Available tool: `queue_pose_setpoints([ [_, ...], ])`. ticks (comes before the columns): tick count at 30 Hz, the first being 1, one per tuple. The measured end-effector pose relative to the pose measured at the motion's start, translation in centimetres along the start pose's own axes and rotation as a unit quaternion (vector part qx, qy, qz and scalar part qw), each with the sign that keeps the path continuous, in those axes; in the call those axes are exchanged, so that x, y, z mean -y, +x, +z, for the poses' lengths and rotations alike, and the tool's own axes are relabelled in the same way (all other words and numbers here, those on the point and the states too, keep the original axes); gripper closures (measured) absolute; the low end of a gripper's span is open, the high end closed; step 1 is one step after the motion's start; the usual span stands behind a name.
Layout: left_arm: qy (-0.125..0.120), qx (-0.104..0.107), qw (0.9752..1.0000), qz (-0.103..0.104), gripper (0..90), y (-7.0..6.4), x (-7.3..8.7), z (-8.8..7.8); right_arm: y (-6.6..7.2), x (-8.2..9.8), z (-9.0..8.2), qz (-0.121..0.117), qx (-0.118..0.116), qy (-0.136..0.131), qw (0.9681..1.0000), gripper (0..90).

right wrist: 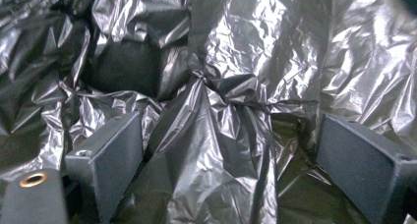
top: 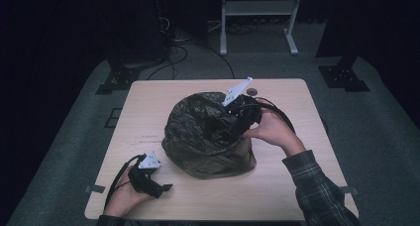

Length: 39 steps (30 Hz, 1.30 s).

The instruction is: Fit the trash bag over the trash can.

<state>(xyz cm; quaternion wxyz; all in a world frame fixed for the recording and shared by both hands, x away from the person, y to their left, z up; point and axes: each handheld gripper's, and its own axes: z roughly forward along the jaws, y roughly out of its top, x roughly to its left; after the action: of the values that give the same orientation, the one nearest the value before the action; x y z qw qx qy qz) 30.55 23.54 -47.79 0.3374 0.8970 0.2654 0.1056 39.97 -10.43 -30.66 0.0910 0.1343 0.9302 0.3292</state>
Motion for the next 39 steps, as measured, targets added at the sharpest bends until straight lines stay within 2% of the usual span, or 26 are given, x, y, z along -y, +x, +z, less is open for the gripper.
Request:
queue_pose_setpoints([
  [3, -0.002, 0.001, 1.0, 0.001, 0.0, 0.0, 0.0, 0.0, 0.0, -0.1, 0.3, 0.003, -0.02, 0.026, 0.9995, 9.5],
  [7, -0.01, 0.003, 0.9999, 0.004, 0.0, 0.1, 0.2, 0.0, 0.3, -0.4, 0.5, -0.007, -0.015, 0.047, 0.9988, 7.9],
  [11, -0.026, 0.006, 0.9996, 0.007, 0.0, 0.2, 0.6, 0.0, 0.3, -0.4, 0.5, -0.007, -0.016, 0.051, 0.9985, 7.9],
  [13, -0.029, 0.006, 0.9995, 0.007, 0.0, 0.2, 0.7, 0.0, 0.2, -0.5, 0.5, -0.007, -0.018, 0.044, 0.9988, 7.8],
  [15, -0.032, 0.007, 0.9994, 0.007, 0.0, 0.2, 0.7, 0.0, 0.1, -0.8, -0.1, -0.002, -0.017, 0.016, 0.9997, 7.7],
  [17, -0.036, 0.007, 0.9993, 0.008, 0.0, 0.2, 0.8, 0.0, 0.2, -1.4, -0.7, -0.004, -0.006, -0.005, 1.0, 4.9],
  [20, -0.036, 0.007, 0.9993, 0.008, 0.0, 0.2, 0.8, 0.0, 0.6, -2.7, -1.4, -0.012, 0.011, -0.016, 0.9997, 2.8],
  [24, -0.036, 0.007, 0.9993, 0.008, 0.0, 0.2, 0.8, 0.0, 1.1, -4.7, -1.7, -0.027, 0.017, -0.03, 0.9991, 2.3],
  [29, -0.036, 0.007, 0.9993, 0.008, 0.0, 0.2, 0.8, 0.0, 1.6, -6.9, -0.6, -0.037, 0.011, -0.031, 0.9988, 1.7],
  [34, -0.036, 0.008, 0.9993, 0.008, 0.0, 0.2, 0.8, 0.0, 1.9, -8.5, 1.2, -0.039, -0.002, -0.031, 0.9988, 1.7],
  [39, -0.036, 0.008, 0.9993, 0.008, 0.0, 0.2, 0.8, 0.0, 2.0, -9.4, 3.7, -0.038, -0.015, -0.014, 0.9991, 1.7],
])
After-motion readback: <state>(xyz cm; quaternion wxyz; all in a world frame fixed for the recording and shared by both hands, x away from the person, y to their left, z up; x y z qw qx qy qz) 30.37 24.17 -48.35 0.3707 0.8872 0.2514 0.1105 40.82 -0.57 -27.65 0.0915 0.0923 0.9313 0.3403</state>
